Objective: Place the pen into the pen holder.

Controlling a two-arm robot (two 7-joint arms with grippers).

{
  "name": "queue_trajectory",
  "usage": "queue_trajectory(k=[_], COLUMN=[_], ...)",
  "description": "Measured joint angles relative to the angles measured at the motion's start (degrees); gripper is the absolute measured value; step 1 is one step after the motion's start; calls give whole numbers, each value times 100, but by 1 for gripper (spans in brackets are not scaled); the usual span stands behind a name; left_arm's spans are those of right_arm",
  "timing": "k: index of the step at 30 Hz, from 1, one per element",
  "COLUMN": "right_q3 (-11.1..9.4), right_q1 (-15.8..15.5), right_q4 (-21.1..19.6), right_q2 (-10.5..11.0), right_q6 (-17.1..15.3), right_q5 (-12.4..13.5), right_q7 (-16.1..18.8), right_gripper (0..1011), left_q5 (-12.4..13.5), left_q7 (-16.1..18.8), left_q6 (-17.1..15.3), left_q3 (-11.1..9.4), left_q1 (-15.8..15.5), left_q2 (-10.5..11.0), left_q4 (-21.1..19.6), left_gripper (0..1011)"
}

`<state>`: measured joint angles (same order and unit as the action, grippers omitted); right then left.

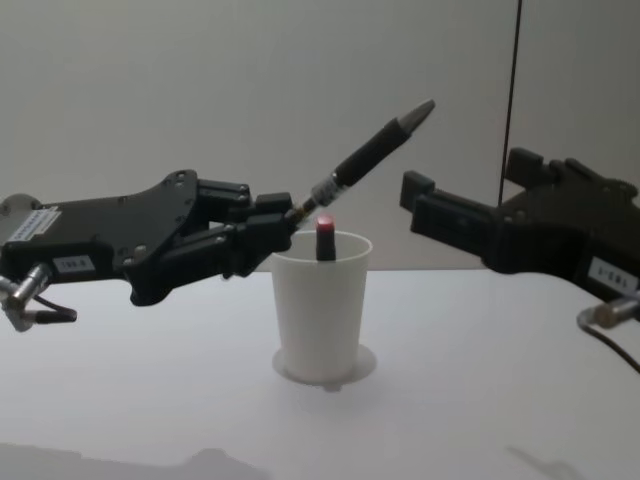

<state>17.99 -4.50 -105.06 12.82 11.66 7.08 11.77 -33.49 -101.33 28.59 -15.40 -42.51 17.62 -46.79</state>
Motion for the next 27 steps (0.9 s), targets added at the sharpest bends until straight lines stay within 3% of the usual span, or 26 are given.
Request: queue_trajectory(k=[14,27], right_q3=[-50,-95], right_q1=[-65,-42], right_q4=[-69,-70], right_q2=[194,357], right_q6=[-47,9], right_q5=[196,617], right_q7=[489,1193], right_gripper=[1001,1001], left_q5=[0,1], left_q7=[-16,-24], left_q6=[3,2], left_q3=[0,0], left_q1=[-8,-11], left_q2=[-3,-2], left_q4=[13,17], left_gripper=[178,178])
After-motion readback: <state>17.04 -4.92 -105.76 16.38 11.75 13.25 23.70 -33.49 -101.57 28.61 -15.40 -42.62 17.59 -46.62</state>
